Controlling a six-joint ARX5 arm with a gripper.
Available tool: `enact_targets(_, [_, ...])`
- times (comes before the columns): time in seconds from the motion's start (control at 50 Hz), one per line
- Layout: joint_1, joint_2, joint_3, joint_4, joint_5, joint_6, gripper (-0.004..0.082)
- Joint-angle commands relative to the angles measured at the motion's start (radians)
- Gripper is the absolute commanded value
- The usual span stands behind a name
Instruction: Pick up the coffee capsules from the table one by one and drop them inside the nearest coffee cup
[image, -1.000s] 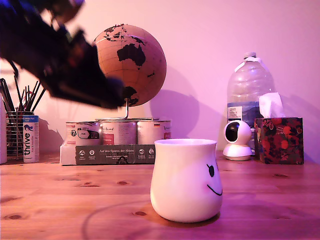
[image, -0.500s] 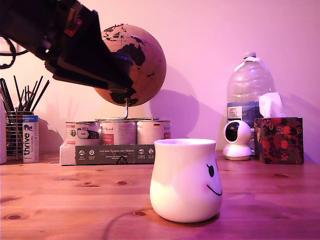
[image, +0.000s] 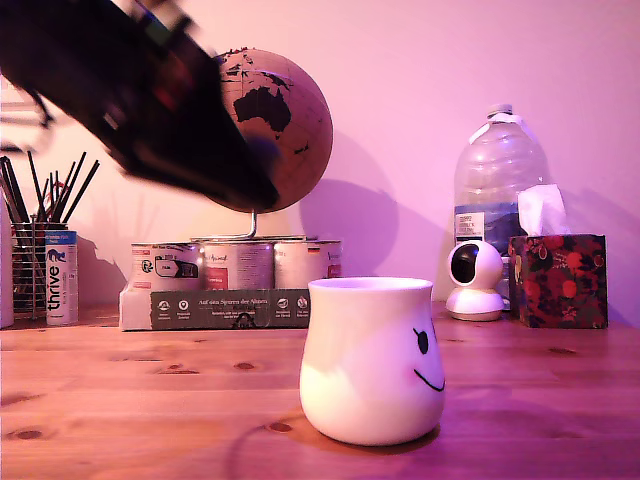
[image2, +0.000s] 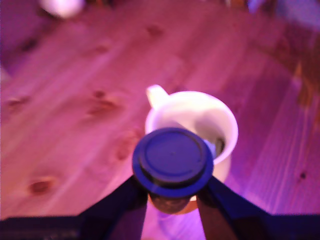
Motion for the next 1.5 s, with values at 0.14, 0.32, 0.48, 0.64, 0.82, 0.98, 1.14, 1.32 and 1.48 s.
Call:
enact_targets(0.14, [-0.043,0.072,0.086,-0.038,-0.017,0.009,0.0230])
enact_targets(0.32, [-0.071,0.143,0.154,-0.090,-0.027,0.011,0.0231])
enact_targets(0.48, [-0.091,0.204,0.225,-0.126,-0.039,0.026,0.0231])
enact_targets(0.64, [-0.103,0.258,0.293,-0.171,-0.052,0.030,0.0231])
enact_targets(0.82, [-0.106,0.312,0.344,-0.210,-0.052,0.045,0.0231])
enact_targets(0.98, [-0.116,0.349,0.370,-0.224,-0.052,0.045,0.0231])
enact_targets(1.14, [-0.122,0.374,0.376,-0.232,-0.052,0.045,0.0231])
enact_targets(1.32, [-0.122,0.381,0.376,-0.240,-0.059,0.053,0.0231])
enact_targets(1.48, [-0.122,0.381,0.376,-0.248,-0.064,0.059,0.0231])
